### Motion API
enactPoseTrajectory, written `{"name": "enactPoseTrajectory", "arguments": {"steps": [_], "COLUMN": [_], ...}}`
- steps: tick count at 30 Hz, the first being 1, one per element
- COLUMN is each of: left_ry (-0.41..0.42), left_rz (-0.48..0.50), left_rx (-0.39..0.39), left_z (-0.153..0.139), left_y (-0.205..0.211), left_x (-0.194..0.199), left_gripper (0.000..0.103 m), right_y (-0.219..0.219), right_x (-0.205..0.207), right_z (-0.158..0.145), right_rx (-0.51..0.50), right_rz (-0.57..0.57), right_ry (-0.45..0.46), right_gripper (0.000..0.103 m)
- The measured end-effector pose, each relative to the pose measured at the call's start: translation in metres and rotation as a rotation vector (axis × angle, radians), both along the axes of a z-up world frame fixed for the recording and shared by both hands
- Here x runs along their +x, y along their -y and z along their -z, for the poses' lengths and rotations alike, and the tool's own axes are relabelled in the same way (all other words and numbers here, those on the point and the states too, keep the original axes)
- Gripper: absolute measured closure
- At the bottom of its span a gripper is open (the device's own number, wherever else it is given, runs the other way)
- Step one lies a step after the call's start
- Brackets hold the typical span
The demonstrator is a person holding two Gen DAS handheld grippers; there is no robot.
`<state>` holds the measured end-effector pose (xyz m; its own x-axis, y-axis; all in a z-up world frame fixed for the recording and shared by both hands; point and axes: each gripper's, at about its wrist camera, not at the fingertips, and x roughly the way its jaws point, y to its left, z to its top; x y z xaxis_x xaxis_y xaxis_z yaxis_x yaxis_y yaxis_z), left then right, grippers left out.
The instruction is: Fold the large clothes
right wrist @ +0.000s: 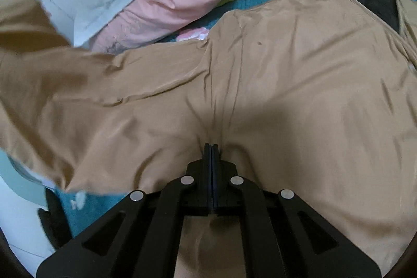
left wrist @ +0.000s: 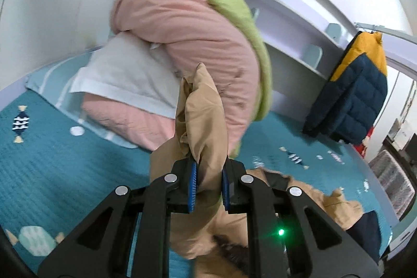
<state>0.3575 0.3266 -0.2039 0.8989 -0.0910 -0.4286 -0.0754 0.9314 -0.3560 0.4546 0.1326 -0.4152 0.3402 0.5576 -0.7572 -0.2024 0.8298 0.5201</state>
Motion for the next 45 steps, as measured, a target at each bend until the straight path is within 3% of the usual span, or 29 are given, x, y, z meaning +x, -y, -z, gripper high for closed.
{"name": "enactPoseTrajectory", "arguments": {"steps": [3,8,13,18,21,26,27,35,40,45], "left_ry": [-0.006,-0.039,-0.084,-0.112,-0.134,-0.231,-0.256,-0.470,-0.587,-0.673], "left_rz": [0.032,0.084,0.107,0.154,0.185,0.251,0.262,0.381,0.393,0.351], "left_rx": [-0.015,-0.005,0.007,-0.010,-0.017,-0.045,-0.044,0.063,0.236,0.302], "left_z": [-0.003,-0.004,0.003,0.006,0.014,0.043,0.049,0.086,0.122,0.163], "left_y": [0.019,0.050,0.071,0.103,0.127,0.172,0.180,0.272,0.339,0.367], "left_x": [0.010,0.028,0.042,0.054,0.067,0.098,0.104,0.139,0.145,0.161], "left_gripper": [0.088,0.088,0.088,0.088,0.088,0.088,0.088,0.087,0.087,0.087], "right_y": [-0.001,0.009,0.029,0.048,0.068,0.098,0.095,0.098,0.101,0.103], "right_x": [-0.001,0.007,0.003,-0.003,-0.007,-0.020,-0.025,-0.034,-0.031,-0.029], "right_z": [0.016,0.026,0.008,0.015,0.012,0.030,0.035,0.043,0.045,0.044], "right_rx": [-0.036,0.052,0.138,0.252,0.303,0.382,0.370,0.373,0.388,0.402], "right_rz": [-0.008,0.016,0.005,0.043,0.081,0.153,0.141,0.182,0.181,0.177], "right_ry": [-0.059,-0.132,-0.089,-0.143,-0.120,-0.193,-0.204,-0.242,-0.259,-0.267], "right_gripper": [0.103,0.103,0.098,0.099,0.099,0.098,0.103,0.103,0.103,0.103]}}
